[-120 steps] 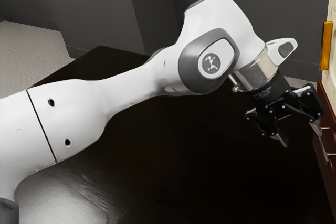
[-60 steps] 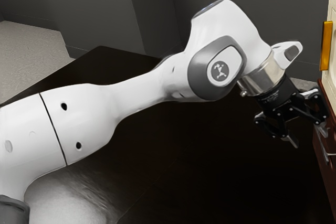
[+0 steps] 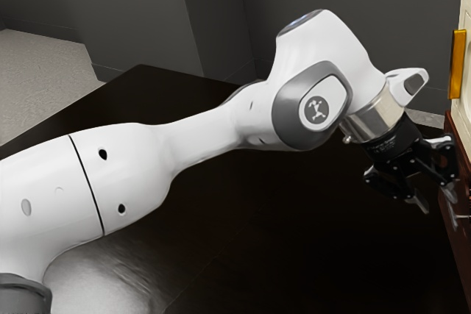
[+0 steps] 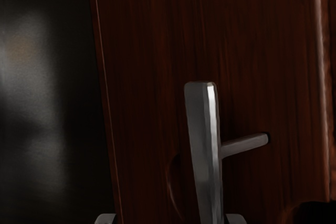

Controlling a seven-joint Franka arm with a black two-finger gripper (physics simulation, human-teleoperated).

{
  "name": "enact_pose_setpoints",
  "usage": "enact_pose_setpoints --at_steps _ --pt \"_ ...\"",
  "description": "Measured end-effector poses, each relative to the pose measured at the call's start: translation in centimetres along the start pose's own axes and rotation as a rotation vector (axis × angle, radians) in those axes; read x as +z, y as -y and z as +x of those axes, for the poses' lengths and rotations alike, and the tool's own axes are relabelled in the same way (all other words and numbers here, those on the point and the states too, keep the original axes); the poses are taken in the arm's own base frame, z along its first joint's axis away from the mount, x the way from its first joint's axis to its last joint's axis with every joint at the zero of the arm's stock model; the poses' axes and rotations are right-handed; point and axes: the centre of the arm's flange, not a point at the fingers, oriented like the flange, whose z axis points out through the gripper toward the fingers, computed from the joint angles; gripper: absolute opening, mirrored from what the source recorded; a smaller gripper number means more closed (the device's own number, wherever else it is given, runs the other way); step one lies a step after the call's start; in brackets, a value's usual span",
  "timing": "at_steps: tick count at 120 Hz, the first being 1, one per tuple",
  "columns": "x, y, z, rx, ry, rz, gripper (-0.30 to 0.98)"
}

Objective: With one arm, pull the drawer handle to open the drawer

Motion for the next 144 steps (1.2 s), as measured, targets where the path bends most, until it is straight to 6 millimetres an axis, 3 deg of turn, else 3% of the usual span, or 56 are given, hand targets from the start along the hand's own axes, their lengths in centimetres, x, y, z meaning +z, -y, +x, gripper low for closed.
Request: enact_pose_setpoints --at_steps 21,43,97,144 --pt "-0.2 -0.1 -0.1 0.013 -0.013 0.015 0.03" --pt "-1.2 0.0 -0.1 0.040 -0.050 0.054 -0.06" --pt "-3.4 2.6 -0.9 0.018 -0.054 0.124 -0.10" --pt "-4.2 3.7 -3.3 0.009 -0.035 0.147 -0.10"
